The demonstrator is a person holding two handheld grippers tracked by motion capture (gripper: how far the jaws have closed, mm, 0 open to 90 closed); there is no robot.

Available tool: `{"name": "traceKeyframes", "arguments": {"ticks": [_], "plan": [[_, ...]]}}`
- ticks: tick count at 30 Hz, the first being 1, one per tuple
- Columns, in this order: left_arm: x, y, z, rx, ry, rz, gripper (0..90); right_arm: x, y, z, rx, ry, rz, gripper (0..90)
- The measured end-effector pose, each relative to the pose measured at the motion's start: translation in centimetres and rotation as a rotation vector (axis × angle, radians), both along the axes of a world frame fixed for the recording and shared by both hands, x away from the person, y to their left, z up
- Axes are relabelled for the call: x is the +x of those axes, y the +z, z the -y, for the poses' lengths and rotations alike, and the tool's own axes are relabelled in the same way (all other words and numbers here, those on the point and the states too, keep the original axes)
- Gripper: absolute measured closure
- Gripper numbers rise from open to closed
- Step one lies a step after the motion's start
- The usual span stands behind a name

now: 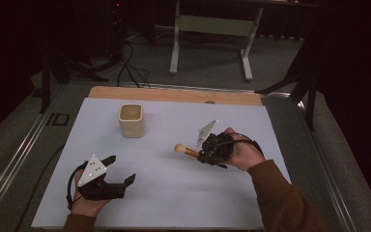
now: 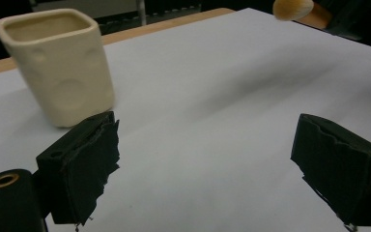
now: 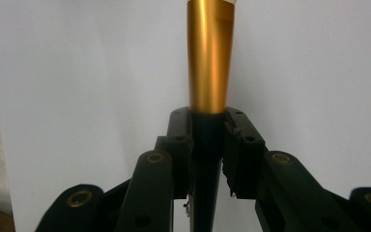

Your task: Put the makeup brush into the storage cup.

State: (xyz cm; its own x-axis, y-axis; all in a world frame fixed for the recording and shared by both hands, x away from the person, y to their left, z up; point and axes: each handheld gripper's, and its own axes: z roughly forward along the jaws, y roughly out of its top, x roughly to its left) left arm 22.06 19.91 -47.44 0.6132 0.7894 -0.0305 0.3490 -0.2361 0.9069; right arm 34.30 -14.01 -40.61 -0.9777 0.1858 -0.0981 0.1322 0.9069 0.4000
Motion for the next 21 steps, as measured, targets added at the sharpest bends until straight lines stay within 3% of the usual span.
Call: {"name": "traceKeyframes", "arguments": {"ticks": [21], "plan": [[0.9, 0.8, 2.7, 0.006, -0.126, 0.001, 8.8, -0.4, 0.0, -0.6, 0.009, 0.054, 0.004, 74.3]]}}
